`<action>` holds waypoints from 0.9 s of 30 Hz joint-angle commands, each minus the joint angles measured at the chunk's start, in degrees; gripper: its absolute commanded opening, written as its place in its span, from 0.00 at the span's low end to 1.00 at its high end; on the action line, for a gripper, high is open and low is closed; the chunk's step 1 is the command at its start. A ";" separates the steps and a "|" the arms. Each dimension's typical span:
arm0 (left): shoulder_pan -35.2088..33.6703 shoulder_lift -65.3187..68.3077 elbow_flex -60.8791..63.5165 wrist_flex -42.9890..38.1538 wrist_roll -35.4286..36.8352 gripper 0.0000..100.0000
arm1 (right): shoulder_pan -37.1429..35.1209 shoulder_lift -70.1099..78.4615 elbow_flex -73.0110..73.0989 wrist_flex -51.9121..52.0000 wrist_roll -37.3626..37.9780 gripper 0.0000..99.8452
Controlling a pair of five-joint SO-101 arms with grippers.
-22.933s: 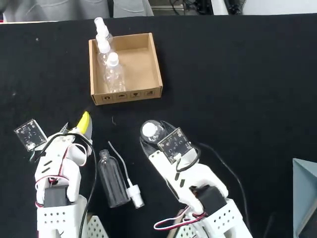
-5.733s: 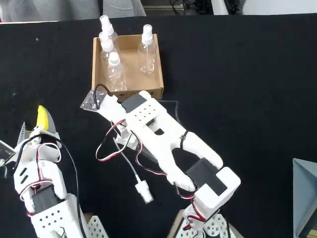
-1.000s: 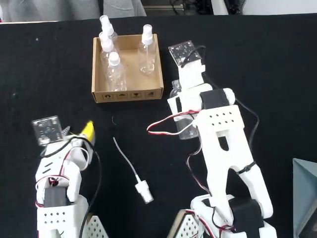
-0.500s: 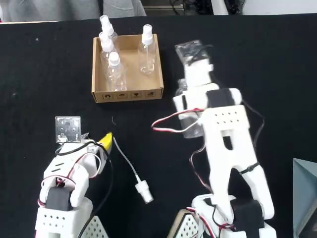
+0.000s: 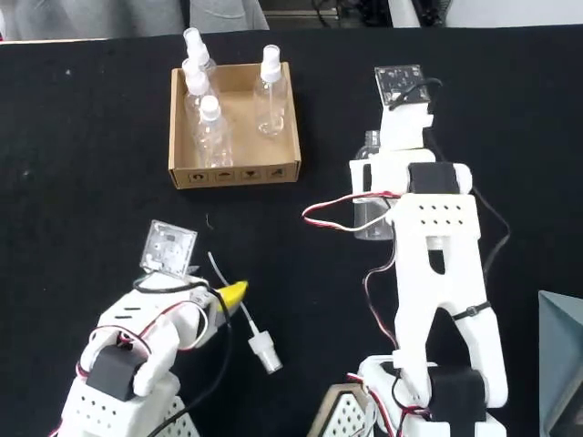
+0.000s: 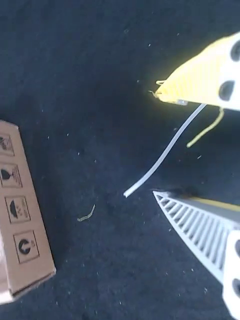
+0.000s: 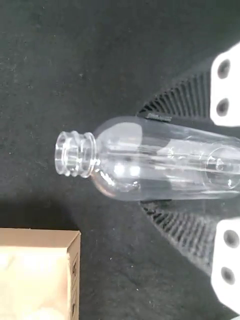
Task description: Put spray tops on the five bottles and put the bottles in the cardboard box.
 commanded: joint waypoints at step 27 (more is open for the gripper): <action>3.12 35.34 -8.48 -16.09 5.89 0.27 | 1.49 -3.03 -0.48 -1.32 -0.44 0.10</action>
